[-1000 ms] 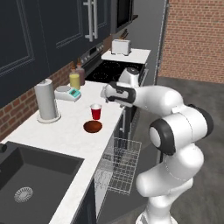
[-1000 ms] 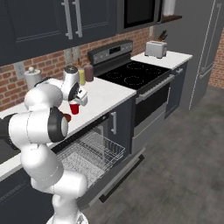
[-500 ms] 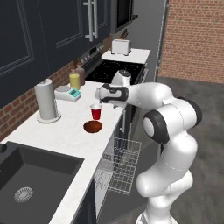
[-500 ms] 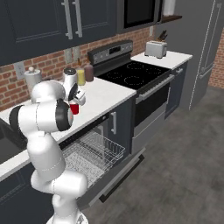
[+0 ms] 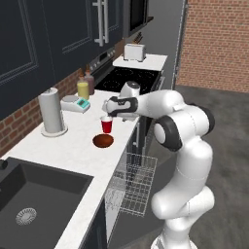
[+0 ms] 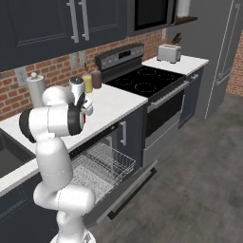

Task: Pick up the cup and bowl from the counter, place them in the dishwasher, and close the dishwasher door.

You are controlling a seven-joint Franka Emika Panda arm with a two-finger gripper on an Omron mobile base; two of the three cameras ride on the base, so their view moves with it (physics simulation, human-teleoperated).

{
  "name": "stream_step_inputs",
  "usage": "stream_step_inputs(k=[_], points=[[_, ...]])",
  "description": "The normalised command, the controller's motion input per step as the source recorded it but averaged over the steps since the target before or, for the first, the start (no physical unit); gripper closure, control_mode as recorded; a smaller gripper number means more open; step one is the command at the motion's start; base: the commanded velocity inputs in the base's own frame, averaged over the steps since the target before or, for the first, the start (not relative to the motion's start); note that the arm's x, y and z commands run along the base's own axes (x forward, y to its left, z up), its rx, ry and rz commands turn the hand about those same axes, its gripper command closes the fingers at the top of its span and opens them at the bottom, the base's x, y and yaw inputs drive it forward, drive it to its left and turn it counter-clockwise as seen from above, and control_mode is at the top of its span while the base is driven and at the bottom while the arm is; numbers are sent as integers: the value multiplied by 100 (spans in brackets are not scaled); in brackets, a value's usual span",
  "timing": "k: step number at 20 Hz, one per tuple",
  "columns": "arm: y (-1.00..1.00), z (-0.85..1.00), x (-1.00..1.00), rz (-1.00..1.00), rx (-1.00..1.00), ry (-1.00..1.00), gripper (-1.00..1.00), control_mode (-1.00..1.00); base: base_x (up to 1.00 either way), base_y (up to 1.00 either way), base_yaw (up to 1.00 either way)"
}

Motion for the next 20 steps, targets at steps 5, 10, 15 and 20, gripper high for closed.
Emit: stream_step_inputs(k=[5,10,15,20], points=[[0,-23,24,-2,0,0,-100,-100,0,0,0],[0,-23,32,-2,0,0,-100,-100,0,0,0],[0,-21,39,-3,0,0,-100,-100,0,0,0],[0,-15,41,-3,0,0,-100,-100,0,0,0]])
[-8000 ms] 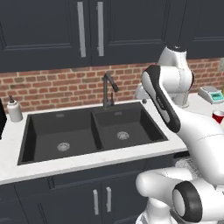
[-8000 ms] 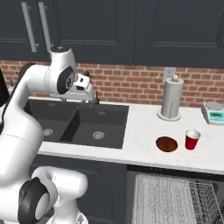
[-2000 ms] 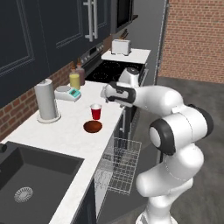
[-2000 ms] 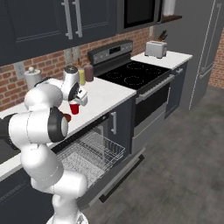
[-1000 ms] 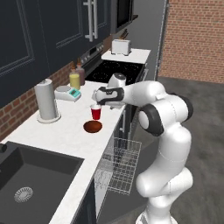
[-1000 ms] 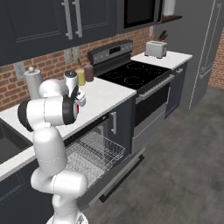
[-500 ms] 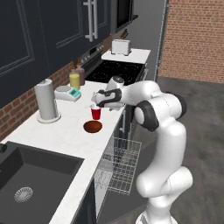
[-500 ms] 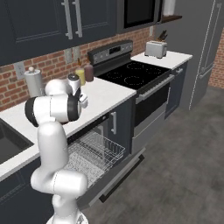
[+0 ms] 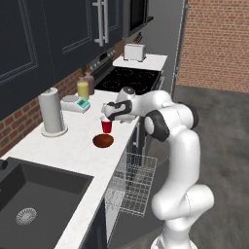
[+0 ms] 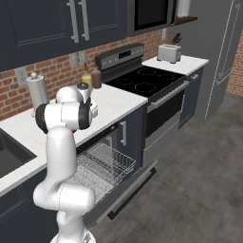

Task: Pick up the cup and bowl from the counter, place them in the dishwasher, and close the dishwasher door.

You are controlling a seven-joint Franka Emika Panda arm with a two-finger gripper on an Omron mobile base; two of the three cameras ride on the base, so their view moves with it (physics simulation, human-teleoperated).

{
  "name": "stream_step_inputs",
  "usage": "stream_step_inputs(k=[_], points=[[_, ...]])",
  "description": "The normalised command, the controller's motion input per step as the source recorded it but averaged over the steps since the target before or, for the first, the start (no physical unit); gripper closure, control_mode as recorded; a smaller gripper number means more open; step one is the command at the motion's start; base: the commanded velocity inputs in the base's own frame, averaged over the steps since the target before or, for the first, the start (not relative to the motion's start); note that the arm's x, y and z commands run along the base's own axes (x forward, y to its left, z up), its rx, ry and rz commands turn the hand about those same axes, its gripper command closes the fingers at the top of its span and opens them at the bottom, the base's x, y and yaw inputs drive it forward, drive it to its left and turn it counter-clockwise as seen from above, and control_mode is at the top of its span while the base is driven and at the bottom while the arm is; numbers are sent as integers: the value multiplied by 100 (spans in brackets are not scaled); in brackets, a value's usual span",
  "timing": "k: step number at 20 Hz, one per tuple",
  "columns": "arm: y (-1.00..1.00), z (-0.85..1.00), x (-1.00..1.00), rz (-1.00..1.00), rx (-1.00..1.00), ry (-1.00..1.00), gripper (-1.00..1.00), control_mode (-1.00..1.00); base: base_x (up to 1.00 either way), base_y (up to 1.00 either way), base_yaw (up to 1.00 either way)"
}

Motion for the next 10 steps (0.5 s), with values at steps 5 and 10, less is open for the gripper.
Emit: stream_step_inputs(k=[5,10], points=[[1,-10,30,-2,0,0,-100,-100,0,0,0],[8,-8,8,0,0,1,-100,-100,0,0,0]])
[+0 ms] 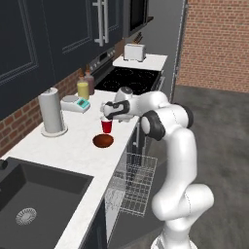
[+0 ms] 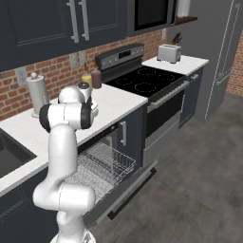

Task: Pick up the cup and bowl from the counter, place them in the dishwasher, and close the dishwasher door.

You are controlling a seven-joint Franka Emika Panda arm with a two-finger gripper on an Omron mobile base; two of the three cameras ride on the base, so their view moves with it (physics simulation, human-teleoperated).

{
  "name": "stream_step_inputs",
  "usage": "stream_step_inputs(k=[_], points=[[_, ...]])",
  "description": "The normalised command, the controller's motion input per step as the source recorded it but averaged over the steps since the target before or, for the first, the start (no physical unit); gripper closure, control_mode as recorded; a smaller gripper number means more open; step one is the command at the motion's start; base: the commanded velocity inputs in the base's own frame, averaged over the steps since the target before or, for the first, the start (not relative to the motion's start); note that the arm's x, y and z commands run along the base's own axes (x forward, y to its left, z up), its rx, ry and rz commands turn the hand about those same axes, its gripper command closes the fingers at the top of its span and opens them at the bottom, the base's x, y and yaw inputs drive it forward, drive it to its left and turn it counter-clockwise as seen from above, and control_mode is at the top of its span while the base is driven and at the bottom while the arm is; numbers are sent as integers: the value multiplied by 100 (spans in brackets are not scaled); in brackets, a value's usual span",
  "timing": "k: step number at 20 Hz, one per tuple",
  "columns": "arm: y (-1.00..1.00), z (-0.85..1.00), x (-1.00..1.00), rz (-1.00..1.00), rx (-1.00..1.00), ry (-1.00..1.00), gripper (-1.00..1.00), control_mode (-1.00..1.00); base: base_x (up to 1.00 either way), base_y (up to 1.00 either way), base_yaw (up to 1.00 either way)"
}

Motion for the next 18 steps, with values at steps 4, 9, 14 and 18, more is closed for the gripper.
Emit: stream_step_inputs(k=[4,9,14,18], points=[[18,-9,0,0,0,3,-100,-100,0,0,0],[13,-13,0,0,0,3,-100,-100,0,0,0],[4,-15,0,0,0,2,-100,-100,0,0,0],[3,-16,0,0,0,4,100,-100,0,0,0]])
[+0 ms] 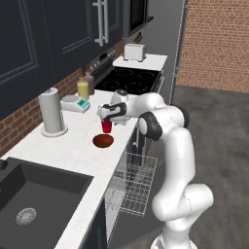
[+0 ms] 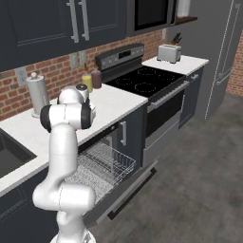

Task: Pick up the cup and bowl from the counter, place them in the dishwasher, and close the dishwasher door.

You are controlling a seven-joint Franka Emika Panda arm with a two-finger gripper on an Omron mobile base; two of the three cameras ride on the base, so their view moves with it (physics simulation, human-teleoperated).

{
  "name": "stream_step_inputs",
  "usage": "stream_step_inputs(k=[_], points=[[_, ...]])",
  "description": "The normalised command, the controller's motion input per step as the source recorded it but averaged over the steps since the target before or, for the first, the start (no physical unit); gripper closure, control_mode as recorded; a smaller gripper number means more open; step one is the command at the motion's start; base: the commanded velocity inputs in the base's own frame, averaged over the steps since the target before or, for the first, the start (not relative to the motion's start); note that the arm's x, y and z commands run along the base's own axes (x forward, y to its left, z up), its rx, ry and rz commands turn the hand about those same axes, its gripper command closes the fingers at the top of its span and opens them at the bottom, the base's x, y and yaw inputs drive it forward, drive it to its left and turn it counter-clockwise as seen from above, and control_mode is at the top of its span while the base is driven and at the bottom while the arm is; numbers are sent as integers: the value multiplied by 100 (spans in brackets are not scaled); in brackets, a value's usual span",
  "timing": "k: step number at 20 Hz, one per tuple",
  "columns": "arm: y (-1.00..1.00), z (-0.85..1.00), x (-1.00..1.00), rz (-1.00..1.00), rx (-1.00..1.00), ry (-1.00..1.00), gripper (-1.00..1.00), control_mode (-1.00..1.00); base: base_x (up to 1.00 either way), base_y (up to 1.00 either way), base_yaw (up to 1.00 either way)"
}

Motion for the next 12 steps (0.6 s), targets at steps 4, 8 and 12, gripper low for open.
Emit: stream_step_inputs(k=[4,8,12], points=[[0,-13,0,0,0,4,100,-100,0,0,0],[0,-14,0,0,0,3,100,-100,0,0,0],[-3,-10,-3,-1,1,1,100,-100,0,0,0]])
